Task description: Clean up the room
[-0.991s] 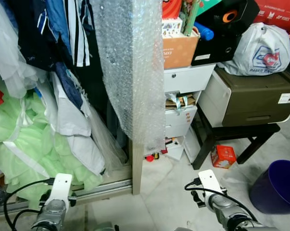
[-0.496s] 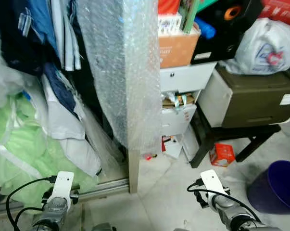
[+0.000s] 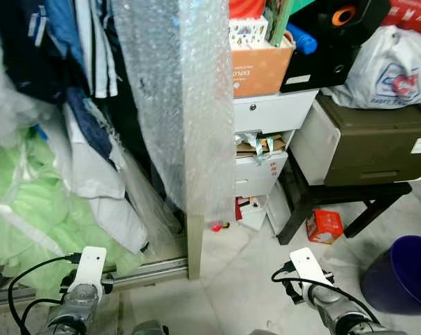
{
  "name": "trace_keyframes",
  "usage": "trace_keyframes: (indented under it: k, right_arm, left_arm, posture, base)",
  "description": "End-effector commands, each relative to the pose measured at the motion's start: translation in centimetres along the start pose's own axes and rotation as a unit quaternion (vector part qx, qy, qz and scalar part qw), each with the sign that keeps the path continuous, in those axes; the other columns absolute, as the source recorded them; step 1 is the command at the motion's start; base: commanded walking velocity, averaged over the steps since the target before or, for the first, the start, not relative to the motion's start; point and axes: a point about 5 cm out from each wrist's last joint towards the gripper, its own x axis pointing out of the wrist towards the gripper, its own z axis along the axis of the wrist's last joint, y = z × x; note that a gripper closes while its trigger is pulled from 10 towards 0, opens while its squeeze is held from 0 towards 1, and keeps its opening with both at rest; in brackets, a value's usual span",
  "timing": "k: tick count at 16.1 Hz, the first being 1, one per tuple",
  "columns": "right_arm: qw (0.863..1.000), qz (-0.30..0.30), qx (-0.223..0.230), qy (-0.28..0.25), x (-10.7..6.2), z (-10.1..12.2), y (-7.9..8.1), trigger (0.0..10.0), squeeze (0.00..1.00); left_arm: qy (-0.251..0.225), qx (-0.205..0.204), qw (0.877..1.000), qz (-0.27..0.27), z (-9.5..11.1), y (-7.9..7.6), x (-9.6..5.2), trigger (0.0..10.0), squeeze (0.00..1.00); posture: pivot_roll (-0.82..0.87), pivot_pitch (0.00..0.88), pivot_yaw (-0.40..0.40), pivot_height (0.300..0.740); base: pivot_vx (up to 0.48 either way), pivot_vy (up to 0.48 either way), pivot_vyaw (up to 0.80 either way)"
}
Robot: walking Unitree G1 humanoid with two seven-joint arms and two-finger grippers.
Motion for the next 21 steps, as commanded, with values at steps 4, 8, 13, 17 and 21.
trace_keyframes:
  k: [4, 8, 13, 17, 21]
  right_arm:
    - [1.0, 0.005, -0.01, 0.0, 0.04, 0.05, 0.52, 10.0, 0.0]
    - [1.0, 0.005, -0.009, 0.003, 0.05, 0.04, 0.48, 10.0, 0.0]
    - [1.0, 0.008, -0.014, 0.004, 0.14, 0.34, 1.08, 10.0, 0.0]
    - [1.0, 0.006, -0.018, -0.003, 0.14, 0.53, 0.98, 10.0, 0.0]
    - [1.0, 0.006, -0.019, -0.004, 0.15, 0.55, 1.02, 10.0, 0.0]
  left_arm:
    - [0.003, -0.002, 1.0, -0.002, -0.02, -0.12, 0.0, 10.0, 0.0]
    - [0.002, -0.002, 1.0, -0.002, 0.04, -0.14, 0.01, 10.0, 0.0]
    - [0.001, -0.001, 1.0, -0.002, 0.14, -0.09, 0.03, 10.0, 0.0]
    - [0.0, 0.005, 1.0, -0.001, 0.18, 0.01, 0.04, 10.0, 0.0]
    - [0.0, 0.006, 1.0, 0.0, 0.18, 0.07, 0.04, 10.0, 0.0]
  posture:
    - [-0.01, 0.0, -0.029, 0.74]
    - [-0.01, 0.0, -0.029, 0.74]
    - [0.0, 0.0, -0.028, 0.74]
    - [0.0, 0.0, -0.025, 0.74]
    - [0.0, 0.0, -0.023, 0.74]
  base:
    - [0.0, 0.0, 0.0]
    - [0.0, 0.135, 0.0]
    - [0.0, 0.438, 0.0]
    - [0.0, 0.475, 0.0]
    - [0.0, 0.474, 0.0]
